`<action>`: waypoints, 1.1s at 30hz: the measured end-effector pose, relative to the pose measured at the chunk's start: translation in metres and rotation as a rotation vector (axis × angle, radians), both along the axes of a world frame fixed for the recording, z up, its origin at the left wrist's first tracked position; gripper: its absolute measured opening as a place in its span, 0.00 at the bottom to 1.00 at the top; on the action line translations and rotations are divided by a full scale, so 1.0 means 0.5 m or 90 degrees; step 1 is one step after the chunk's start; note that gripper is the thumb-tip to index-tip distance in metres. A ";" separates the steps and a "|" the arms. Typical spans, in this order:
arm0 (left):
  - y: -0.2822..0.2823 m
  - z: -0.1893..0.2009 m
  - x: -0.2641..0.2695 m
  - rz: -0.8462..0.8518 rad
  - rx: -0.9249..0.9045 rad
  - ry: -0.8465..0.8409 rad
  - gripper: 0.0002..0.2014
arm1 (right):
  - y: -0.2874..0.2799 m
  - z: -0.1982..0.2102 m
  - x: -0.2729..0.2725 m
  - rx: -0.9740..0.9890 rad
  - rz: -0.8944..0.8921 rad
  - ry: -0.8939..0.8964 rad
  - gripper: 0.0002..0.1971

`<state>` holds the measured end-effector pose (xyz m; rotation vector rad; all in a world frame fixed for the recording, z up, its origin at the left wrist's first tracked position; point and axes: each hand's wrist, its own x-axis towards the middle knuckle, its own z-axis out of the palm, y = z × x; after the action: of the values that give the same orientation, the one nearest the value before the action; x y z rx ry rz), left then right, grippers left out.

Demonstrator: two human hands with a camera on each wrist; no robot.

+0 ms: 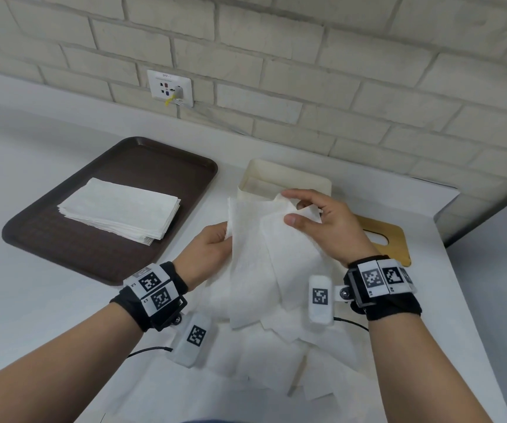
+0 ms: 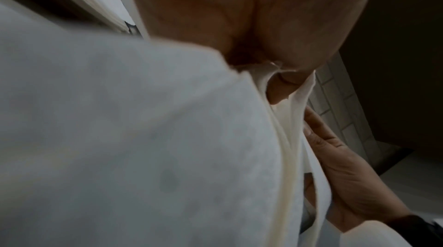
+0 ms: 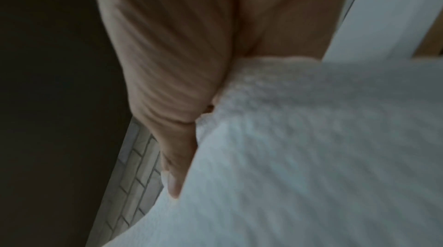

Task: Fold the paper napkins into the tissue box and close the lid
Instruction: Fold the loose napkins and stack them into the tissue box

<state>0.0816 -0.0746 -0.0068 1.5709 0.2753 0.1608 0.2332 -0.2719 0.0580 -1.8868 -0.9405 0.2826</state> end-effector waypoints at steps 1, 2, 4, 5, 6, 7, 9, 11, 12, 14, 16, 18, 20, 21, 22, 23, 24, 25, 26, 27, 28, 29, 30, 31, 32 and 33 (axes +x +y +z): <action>0.000 0.001 0.000 0.000 0.004 0.000 0.12 | 0.003 0.003 0.000 0.008 -0.003 -0.003 0.18; -0.002 0.001 -0.001 0.000 0.002 0.002 0.12 | 0.005 0.005 -0.002 0.024 -0.015 -0.002 0.16; -0.004 0.001 -0.002 0.002 -0.012 0.004 0.12 | 0.008 0.004 -0.004 0.052 -0.036 0.001 0.13; -0.005 0.001 -0.004 0.003 -0.016 0.003 0.12 | 0.010 0.002 -0.003 0.056 -0.034 -0.002 0.12; -0.006 0.000 -0.005 0.002 -0.015 0.004 0.12 | 0.011 -0.001 -0.003 0.050 -0.024 -0.008 0.11; -0.006 -0.002 -0.007 0.000 -0.012 0.004 0.12 | 0.012 -0.004 -0.003 0.037 -0.010 -0.015 0.11; -0.006 0.000 -0.009 -0.002 -0.007 0.007 0.12 | 0.013 -0.006 -0.004 0.005 0.014 -0.029 0.13; -0.007 0.003 -0.010 -0.004 -0.004 0.005 0.12 | 0.013 -0.003 -0.004 -0.023 0.033 -0.029 0.15; -0.007 0.006 -0.010 -0.004 -0.002 0.001 0.13 | 0.014 -0.002 -0.004 -0.039 0.037 -0.025 0.16; -0.007 0.010 -0.011 -0.004 0.006 -0.003 0.15 | 0.016 -0.002 -0.004 -0.073 0.028 -0.008 0.15; -0.008 0.013 -0.010 -0.010 0.019 -0.007 0.16 | 0.020 -0.001 -0.004 -0.099 0.011 0.011 0.15; -0.009 0.016 -0.012 -0.016 0.026 -0.010 0.16 | 0.026 -0.004 -0.003 -0.112 0.010 0.032 0.16; -0.010 0.018 -0.013 -0.019 0.038 -0.005 0.17 | 0.032 -0.005 -0.005 -0.125 0.020 0.052 0.16; -0.011 0.019 -0.013 -0.022 0.043 0.000 0.16 | 0.036 -0.006 -0.006 -0.131 0.028 0.063 0.16; -0.012 0.020 -0.012 -0.022 0.048 0.003 0.13 | 0.039 -0.008 -0.007 -0.136 0.039 0.077 0.16; -0.014 0.022 -0.012 -0.022 0.051 0.001 0.10 | 0.042 -0.011 -0.007 -0.139 0.044 0.093 0.14; -0.015 0.024 -0.013 -0.024 0.054 -0.003 0.10 | 0.044 -0.012 -0.009 -0.138 0.044 0.105 0.13; -0.015 0.024 -0.014 -0.023 0.055 -0.004 0.10 | 0.047 -0.014 -0.010 -0.132 0.038 0.114 0.11; -0.014 0.024 -0.015 -0.022 0.057 -0.002 0.10 | 0.049 -0.018 -0.011 -0.123 0.031 0.120 0.09; -0.013 0.023 -0.016 -0.020 0.060 0.002 0.10 | 0.051 -0.020 -0.012 -0.114 0.024 0.126 0.07; -0.011 0.022 -0.018 -0.020 0.066 0.004 0.11 | 0.053 -0.023 -0.014 -0.107 0.018 0.128 0.06; -0.010 0.020 -0.018 -0.017 0.075 0.005 0.12 | 0.054 -0.025 -0.016 -0.102 0.015 0.129 0.05; -0.008 0.018 -0.018 -0.013 0.083 0.007 0.12 | 0.055 -0.025 -0.018 -0.098 0.011 0.128 0.04; -0.007 0.016 -0.018 -0.008 0.083 0.009 0.11 | 0.054 -0.025 -0.020 -0.092 0.005 0.127 0.04; -0.005 0.012 -0.018 -0.005 0.074 0.006 0.10 | 0.052 -0.025 -0.020 -0.080 -0.005 0.124 0.04; -0.003 0.010 -0.019 0.002 0.058 0.004 0.11 | 0.046 -0.024 -0.021 -0.064 -0.019 0.120 0.03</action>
<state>0.0723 -0.0763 -0.0017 1.6614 0.2791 0.1729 0.2225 -0.2488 0.0462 -1.9257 -0.7828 0.4889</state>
